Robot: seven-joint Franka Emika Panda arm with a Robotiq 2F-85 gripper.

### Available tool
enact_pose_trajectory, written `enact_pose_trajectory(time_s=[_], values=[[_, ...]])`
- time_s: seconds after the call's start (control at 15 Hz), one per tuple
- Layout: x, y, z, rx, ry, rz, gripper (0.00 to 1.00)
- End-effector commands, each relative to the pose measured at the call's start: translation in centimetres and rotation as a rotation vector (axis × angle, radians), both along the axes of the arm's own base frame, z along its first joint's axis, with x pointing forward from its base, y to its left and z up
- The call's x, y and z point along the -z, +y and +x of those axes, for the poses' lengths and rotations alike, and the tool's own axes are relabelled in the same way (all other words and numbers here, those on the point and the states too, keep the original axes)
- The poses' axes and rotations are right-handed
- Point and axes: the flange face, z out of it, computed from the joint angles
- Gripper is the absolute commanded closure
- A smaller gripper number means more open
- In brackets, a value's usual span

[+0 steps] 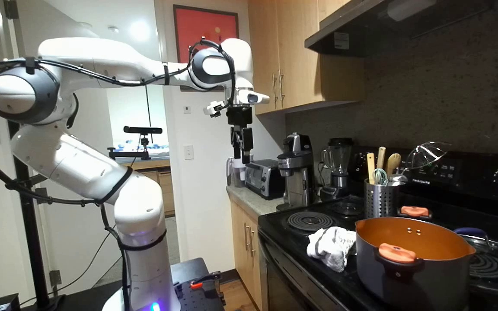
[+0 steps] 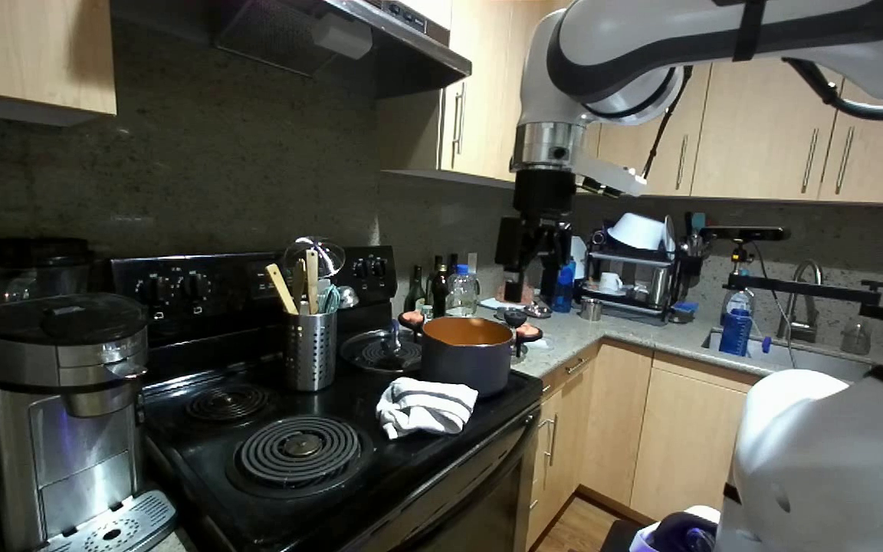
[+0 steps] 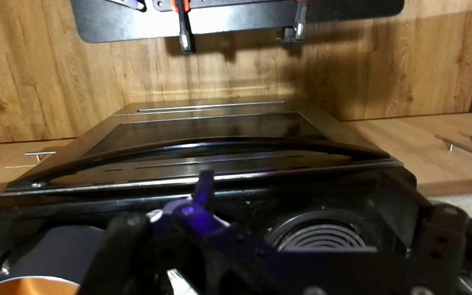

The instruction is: Move the utensil holder forward

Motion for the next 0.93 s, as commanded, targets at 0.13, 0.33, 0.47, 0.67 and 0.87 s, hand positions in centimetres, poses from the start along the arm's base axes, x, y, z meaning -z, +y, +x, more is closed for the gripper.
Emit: enact_pose_trajectory(time_s=[0.13,0.33,0.47,0.67,0.87], values=[[-1.6,3.2,7.4,0.168,-0.063,0.022,0.00],[-2.8,3.2,10.9,0.331,-0.086,-0.018,0.00],[-3.4,2.7,12.8,0.438,-0.097,-0.031,0.00],[-4.0,2.3,14.5,0.475,-0.119,-0.009,0.00],[-3.0,2.3,13.7,0.456,-0.095,-0.010,0.00]])
